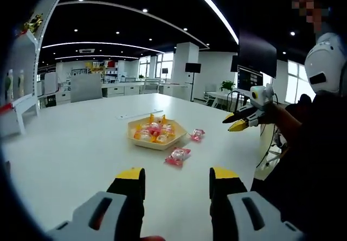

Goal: Pick up the marshmallows scattered on the table and place them into the bowl on the table

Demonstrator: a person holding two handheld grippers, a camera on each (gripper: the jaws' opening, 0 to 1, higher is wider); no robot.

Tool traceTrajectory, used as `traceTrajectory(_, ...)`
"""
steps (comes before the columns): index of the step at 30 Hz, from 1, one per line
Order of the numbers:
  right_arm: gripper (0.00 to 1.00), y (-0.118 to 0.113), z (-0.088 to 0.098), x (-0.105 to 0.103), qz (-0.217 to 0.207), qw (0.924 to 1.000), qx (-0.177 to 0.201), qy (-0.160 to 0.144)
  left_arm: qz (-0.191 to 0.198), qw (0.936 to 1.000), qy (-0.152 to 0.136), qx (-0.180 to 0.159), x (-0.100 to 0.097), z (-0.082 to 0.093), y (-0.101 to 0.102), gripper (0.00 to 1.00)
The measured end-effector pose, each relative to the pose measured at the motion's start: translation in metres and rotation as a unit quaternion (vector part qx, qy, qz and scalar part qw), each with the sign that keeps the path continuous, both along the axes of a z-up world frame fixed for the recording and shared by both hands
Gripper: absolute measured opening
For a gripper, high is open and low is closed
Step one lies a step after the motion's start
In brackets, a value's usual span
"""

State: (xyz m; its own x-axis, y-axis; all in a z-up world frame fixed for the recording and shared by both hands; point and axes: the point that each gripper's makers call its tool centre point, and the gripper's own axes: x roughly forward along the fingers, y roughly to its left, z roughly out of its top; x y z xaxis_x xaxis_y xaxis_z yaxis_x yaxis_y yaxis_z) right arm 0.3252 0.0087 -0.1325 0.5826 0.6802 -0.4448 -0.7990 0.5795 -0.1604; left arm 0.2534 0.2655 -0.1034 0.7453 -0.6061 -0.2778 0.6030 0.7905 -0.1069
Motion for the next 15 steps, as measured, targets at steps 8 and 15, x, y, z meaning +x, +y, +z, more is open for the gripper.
traceTrajectory(8,0.28,-0.0022,0.0073,0.0032,0.003,0.9999,-0.008,-0.007,-0.011,0.9999,0.000,0.007,0.0006,-0.0023,-0.0031,0.48)
traceTrajectory(15,0.28,-0.0024,0.0077,0.0103,0.008,0.9997,-0.020,-0.009,-0.007,0.9999,0.001,0.008,0.0037,-0.0017,-0.0010,0.48)
